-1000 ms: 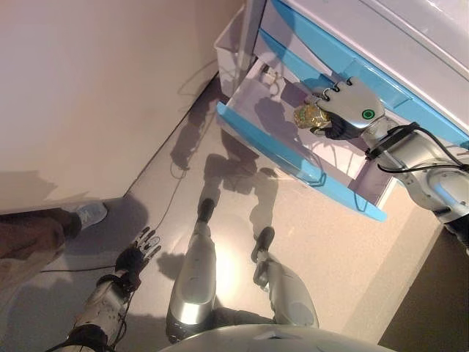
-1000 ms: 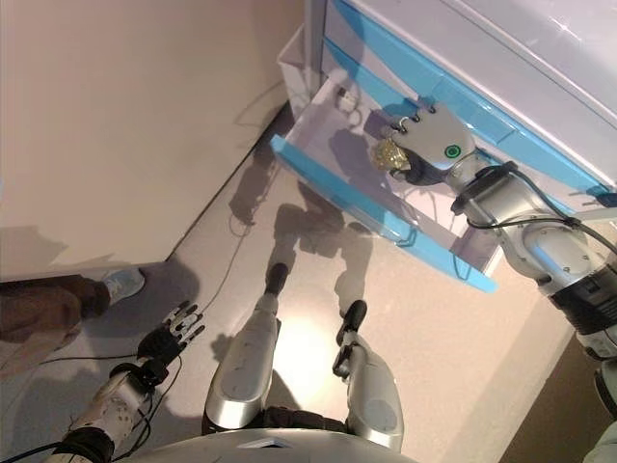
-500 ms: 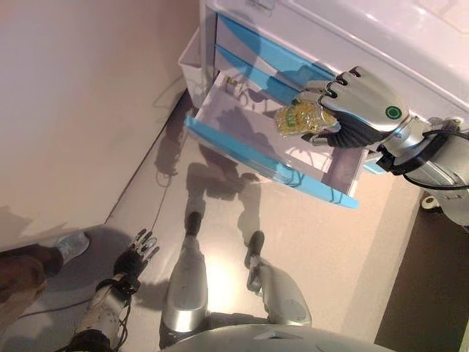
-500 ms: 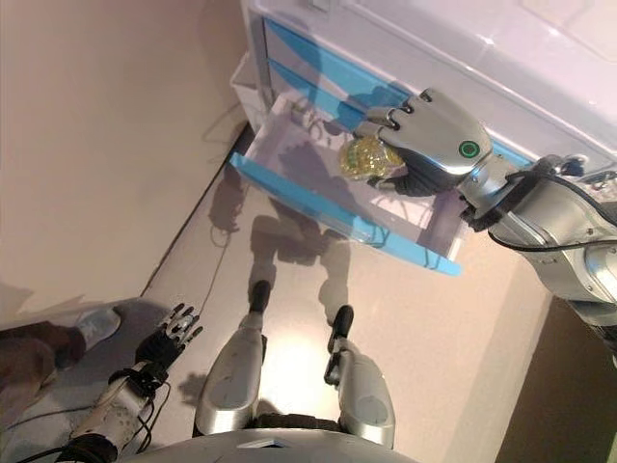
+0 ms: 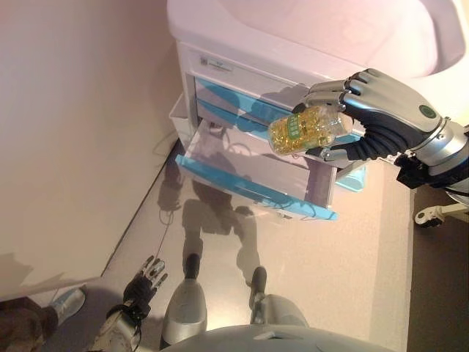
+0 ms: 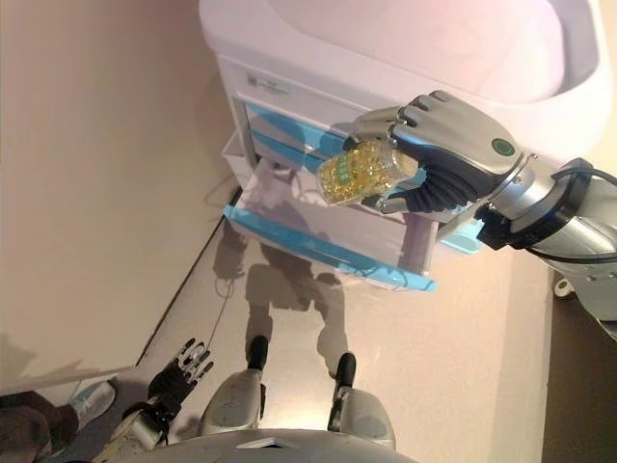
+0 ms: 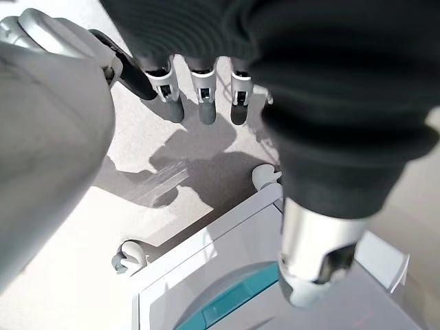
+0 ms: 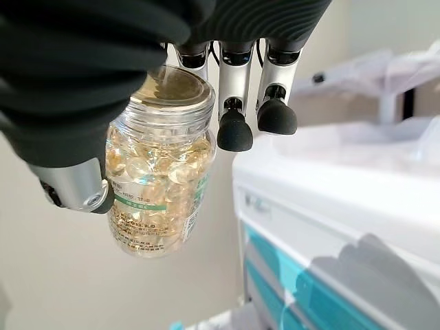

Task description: Open the drawer and pick up the medicine

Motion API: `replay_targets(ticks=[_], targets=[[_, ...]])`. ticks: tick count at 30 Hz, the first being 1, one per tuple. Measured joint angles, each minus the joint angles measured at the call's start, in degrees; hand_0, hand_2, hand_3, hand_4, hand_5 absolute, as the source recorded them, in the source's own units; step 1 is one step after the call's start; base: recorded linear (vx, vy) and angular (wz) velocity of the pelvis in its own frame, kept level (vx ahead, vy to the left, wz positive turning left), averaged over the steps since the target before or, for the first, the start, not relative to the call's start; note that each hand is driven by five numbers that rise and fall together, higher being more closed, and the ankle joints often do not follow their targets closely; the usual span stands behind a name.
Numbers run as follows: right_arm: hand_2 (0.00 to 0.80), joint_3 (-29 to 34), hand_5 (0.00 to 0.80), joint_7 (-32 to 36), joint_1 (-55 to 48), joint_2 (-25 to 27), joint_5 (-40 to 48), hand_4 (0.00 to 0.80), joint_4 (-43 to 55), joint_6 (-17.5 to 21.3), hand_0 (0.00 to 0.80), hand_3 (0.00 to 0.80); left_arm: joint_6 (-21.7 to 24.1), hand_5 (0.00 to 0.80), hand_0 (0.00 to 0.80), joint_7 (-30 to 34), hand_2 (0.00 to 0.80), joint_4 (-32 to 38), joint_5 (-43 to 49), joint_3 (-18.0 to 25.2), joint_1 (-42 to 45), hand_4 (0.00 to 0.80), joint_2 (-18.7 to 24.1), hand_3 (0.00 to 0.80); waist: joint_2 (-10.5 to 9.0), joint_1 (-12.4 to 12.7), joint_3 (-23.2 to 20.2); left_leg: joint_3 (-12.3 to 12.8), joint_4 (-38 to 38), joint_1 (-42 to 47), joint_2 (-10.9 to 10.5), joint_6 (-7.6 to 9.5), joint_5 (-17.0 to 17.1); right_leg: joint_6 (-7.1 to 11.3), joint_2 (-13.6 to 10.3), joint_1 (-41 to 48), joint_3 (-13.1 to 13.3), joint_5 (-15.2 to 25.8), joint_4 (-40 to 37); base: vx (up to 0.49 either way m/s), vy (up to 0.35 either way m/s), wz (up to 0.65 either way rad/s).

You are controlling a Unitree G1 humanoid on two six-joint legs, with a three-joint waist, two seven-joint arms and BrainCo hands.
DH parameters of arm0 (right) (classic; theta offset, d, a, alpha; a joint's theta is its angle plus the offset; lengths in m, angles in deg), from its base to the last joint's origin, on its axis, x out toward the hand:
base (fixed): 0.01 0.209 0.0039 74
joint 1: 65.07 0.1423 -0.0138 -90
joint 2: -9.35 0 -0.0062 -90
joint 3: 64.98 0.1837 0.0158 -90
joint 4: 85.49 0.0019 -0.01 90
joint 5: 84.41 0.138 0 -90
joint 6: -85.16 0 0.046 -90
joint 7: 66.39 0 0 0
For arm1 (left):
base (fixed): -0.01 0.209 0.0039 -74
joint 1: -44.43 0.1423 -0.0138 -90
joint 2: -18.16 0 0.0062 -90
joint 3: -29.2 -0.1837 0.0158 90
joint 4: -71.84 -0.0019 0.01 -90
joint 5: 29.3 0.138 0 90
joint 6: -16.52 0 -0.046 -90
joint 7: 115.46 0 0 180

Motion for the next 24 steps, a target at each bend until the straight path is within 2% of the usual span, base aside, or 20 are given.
replay_targets(ticks=[7,16,19,24], targets=[[0.8,2.6,0.8,0.0,0.2,0.6,2.3,0.8,-1.1,-2.9,0.8,0.8,-0.8,0.0,0.0,-0.1,0.0,-1.7,0.1,0.5,0.8,0.0,-0.9,0.0,-0.06,-0.3,-2.5,0.5,-1.1,2.0,0.0,0.01,-0.1,0.02,0.0,1.7,0.2,0.0,-1.1,0.067,0.031,-0.03],[0.8,1.9,0.8,-2.5,8.2,8.2,3.2,0.8,-13.2,-8.5,0.8,0.8,-1.4,0.0,0.0,-1.1,0.0,-2.0,0.1,1.1,1.5,0.0,-0.9,0.0,-0.07,-0.1,-3.7,0.4,-1.9,4.0,0.0,0.0,-0.1,0.17,0.0,3.9,0.0,0.1,-2.1,0.051,0.011,0.0],[0.8,0.0,0.8,-3.8,12.4,11.4,3.5,0.8,-18.0,-10.0,0.8,0.8,-2.6,0.0,0.0,-1.4,0.0,-2.0,0.1,1.1,2.0,0.0,-0.6,0.0,-0.27,0.0,-4.1,0.2,-2.1,4.7,-0.1,0.0,-0.1,0.16,0.0,4.7,-0.2,0.1,-2.2,0.038,0.014,0.04],[0.8,-10.2,0.8,-3.9,22.0,16.0,3.3,0.8,-26.7,-11.9,0.8,0.8,-4.2,0.0,0.0,-2.2,0.0,-1.9,0.1,1.2,2.5,0.0,0.1,0.0,-0.86,0.8,-4.9,-0.1,-2.9,5.9,-0.1,-0.01,0.0,0.26,0.0,6.1,-0.5,0.2,-3.2,0.035,0.017,0.02]])
